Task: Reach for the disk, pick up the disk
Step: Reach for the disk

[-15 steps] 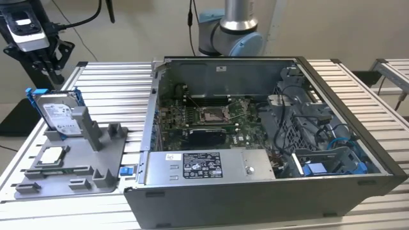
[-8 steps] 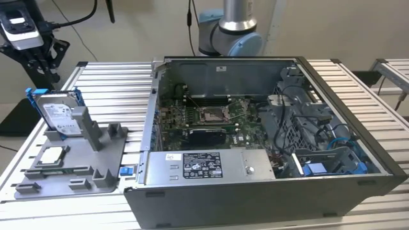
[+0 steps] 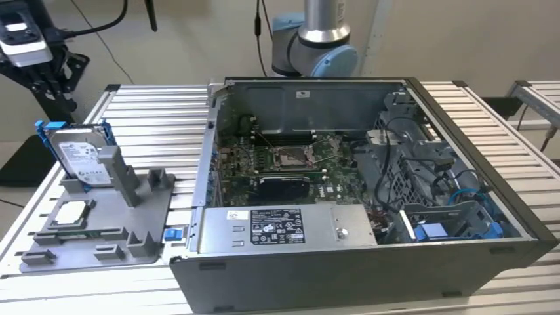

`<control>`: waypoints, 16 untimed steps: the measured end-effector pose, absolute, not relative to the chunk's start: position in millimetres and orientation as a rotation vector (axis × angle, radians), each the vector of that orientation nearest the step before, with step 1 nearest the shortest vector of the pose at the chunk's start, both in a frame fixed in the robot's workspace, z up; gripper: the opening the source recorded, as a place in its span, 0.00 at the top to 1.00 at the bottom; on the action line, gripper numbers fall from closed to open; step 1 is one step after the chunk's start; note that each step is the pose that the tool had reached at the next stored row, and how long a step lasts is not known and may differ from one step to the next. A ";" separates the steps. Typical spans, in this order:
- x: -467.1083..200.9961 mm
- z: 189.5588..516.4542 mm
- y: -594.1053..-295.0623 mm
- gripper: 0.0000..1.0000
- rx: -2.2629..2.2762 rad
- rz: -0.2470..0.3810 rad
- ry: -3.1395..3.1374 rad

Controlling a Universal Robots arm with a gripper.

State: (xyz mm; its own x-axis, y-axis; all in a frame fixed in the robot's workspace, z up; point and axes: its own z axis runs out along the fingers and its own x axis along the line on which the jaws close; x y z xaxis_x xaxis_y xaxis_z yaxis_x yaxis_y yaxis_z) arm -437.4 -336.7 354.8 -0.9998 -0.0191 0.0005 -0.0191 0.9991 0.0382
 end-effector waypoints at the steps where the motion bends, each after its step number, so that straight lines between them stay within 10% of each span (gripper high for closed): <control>1: -438.1 354.8 -336.6 1.00 0.030 -0.060 -3.140; 16: -454.4 354.8 -335.4 1.00 0.030 -0.060 -3.140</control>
